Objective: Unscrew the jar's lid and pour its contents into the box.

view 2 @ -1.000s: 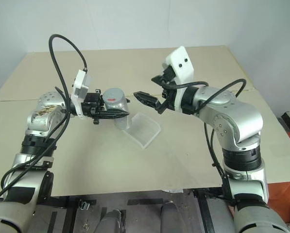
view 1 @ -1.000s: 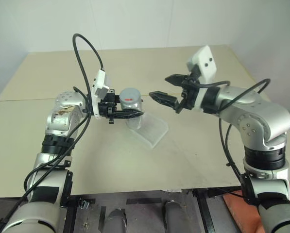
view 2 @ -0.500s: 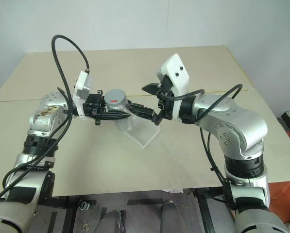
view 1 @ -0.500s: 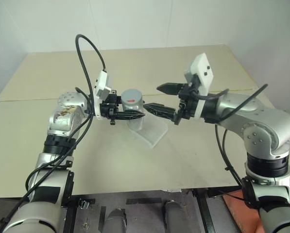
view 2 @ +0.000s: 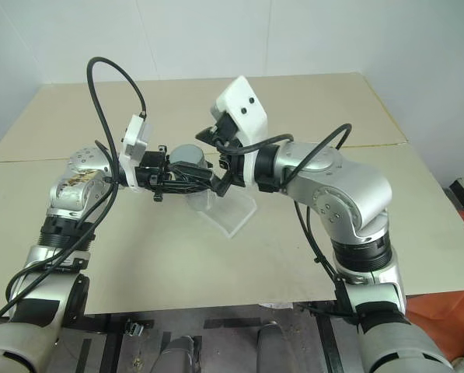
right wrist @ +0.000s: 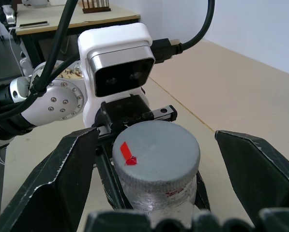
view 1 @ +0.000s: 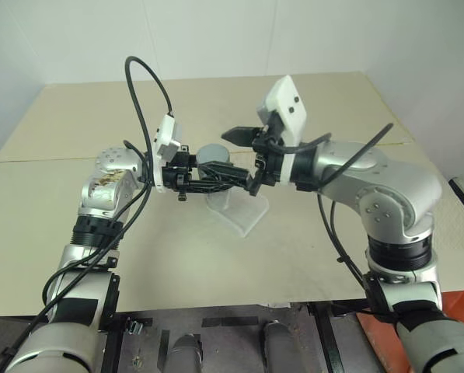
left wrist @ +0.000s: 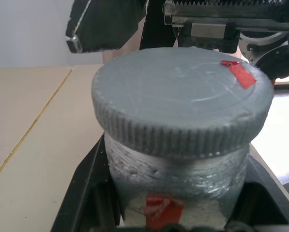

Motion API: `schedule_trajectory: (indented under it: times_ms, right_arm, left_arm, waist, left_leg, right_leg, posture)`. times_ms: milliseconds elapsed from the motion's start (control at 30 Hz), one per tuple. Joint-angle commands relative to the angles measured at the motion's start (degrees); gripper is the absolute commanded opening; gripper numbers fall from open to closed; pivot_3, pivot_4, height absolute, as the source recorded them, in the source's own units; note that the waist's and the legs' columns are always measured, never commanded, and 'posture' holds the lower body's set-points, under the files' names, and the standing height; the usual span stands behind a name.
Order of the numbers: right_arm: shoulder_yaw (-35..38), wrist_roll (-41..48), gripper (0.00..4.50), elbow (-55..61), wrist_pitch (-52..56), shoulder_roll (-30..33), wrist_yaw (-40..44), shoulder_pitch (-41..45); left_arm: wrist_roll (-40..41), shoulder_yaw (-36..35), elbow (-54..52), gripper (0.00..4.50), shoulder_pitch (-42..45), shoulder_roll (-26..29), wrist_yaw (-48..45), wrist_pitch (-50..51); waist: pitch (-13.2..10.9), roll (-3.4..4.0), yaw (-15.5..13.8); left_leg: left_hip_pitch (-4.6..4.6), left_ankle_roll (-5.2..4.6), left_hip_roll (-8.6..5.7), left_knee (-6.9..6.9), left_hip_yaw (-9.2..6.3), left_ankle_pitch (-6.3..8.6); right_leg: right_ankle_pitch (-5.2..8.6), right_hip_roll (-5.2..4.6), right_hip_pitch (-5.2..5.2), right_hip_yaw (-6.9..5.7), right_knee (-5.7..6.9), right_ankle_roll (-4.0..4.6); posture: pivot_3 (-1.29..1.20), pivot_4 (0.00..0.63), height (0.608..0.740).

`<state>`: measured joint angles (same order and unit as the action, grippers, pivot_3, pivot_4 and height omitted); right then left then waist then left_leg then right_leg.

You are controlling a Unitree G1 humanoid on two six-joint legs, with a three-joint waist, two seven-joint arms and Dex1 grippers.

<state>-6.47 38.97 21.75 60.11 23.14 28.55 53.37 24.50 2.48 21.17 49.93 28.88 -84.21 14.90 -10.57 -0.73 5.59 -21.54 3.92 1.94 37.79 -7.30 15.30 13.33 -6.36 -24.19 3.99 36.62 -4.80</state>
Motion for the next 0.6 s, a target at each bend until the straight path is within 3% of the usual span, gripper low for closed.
schedule_trajectory:
  times_ms: [33, 600]
  right_arm:
    - [-0.3, -0.9, 4.49, 0.0, -1.3, -0.6, 0.4, 1.8]
    - [-0.1, -3.3, 4.49, -1.4, -2.2, -2.8, 1.4, 2.7]
  left_arm:
    - [0.1, -0.7, -1.6, 2.02, 1.0, 0.7, 0.1, -0.9]
    - [0.5, -0.8, -2.9, 2.02, 0.2, 1.7, 0.4, -0.2]
  waist:
    - [0.0, 0.00, 0.0]
    - [0.0, 0.00, 0.0]
  left_leg:
    - [0.00, 0.00, 0.00, 0.00, 0.00, 0.00]
    - [-0.01, 0.00, 0.00, 0.00, 0.00, 0.00]
  right_leg:
    - [0.00, 0.00, -0.01, 0.00, 0.01, 0.00]
    - [0.00, 0.00, -0.02, 0.00, 0.01, 0.00]
  posture:
    - [0.00, 0.150, 0.740]
    - [0.00, 0.150, 0.740]
